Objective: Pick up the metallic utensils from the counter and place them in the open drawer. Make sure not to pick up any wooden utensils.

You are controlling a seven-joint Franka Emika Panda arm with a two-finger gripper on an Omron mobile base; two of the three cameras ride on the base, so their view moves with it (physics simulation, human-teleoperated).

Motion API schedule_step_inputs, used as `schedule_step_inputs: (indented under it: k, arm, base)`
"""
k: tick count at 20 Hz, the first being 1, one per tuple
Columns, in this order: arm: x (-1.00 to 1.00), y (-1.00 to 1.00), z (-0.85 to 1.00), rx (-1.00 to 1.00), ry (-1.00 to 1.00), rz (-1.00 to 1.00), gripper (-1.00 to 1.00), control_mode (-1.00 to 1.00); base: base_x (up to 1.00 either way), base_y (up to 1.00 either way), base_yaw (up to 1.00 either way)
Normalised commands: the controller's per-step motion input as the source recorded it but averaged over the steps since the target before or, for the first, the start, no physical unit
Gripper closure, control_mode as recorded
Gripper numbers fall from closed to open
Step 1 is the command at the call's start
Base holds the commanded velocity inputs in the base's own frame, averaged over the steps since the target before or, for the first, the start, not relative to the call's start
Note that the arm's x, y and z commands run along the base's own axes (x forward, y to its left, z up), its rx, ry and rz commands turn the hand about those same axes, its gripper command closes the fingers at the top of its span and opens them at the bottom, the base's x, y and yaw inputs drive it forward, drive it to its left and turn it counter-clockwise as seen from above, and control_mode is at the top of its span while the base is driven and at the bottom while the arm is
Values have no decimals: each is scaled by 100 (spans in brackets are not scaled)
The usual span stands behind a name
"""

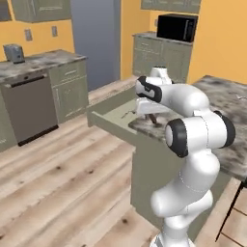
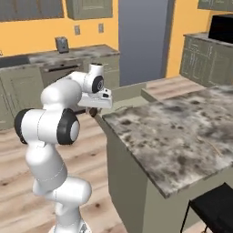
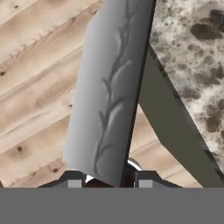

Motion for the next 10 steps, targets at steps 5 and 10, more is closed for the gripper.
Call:
schedule_step_inputs:
  k: [5,10]
  arm:
    - [0,0,0,0,0,0,100,100]
    - [0,0,0,0,0,0,100,100]
  base:
    - [66,100,-50]
    - [66,92,-54]
